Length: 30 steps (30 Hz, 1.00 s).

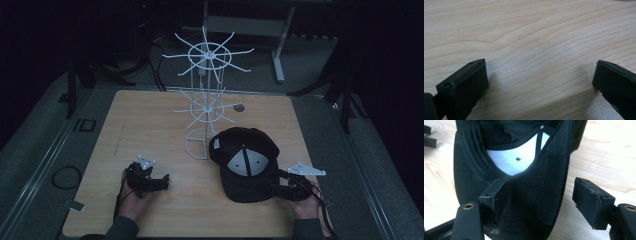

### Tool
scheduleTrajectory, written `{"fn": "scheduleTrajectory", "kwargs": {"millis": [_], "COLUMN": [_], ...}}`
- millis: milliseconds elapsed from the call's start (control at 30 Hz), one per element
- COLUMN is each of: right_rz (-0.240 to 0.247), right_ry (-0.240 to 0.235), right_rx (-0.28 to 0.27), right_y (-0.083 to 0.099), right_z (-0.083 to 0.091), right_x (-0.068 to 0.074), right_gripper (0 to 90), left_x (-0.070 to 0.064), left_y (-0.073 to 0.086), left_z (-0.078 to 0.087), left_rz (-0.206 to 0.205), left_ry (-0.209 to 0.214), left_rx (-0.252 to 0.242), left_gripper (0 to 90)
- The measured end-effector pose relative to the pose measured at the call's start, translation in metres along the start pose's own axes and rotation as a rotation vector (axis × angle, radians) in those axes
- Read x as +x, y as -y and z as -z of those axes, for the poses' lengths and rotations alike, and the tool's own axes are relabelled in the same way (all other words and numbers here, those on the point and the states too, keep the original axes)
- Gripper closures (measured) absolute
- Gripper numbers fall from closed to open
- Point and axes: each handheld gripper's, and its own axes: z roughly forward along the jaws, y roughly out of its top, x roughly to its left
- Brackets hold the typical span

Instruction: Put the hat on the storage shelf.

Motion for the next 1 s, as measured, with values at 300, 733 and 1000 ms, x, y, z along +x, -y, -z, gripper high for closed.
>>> {"fn": "scheduleTrajectory", "kwargs": {"millis": [300, 733, 1000], "right_rz": [-0.014, -0.063, -0.058], "right_ry": [-0.093, -0.293, -0.417], "right_rx": [0.042, 0.102, 0.088], "right_y": [0.007, 0.016, 0.016], "right_z": [-0.012, -0.029, -0.029], "right_x": [-0.004, -0.009, -0.006], "right_gripper": [27.4, 40.4, 65.5], "left_x": [0.000, 0.000, 0.000], "left_y": [0.000, 0.000, 0.000], "left_z": [0.000, 0.000, 0.000], "left_rz": [0.000, 0.000, 0.000], "left_ry": [0.000, 0.000, 0.000], "left_rx": [0.000, 0.000, 0.000], "left_gripper": [0.1, 0.1, 0.1]}}
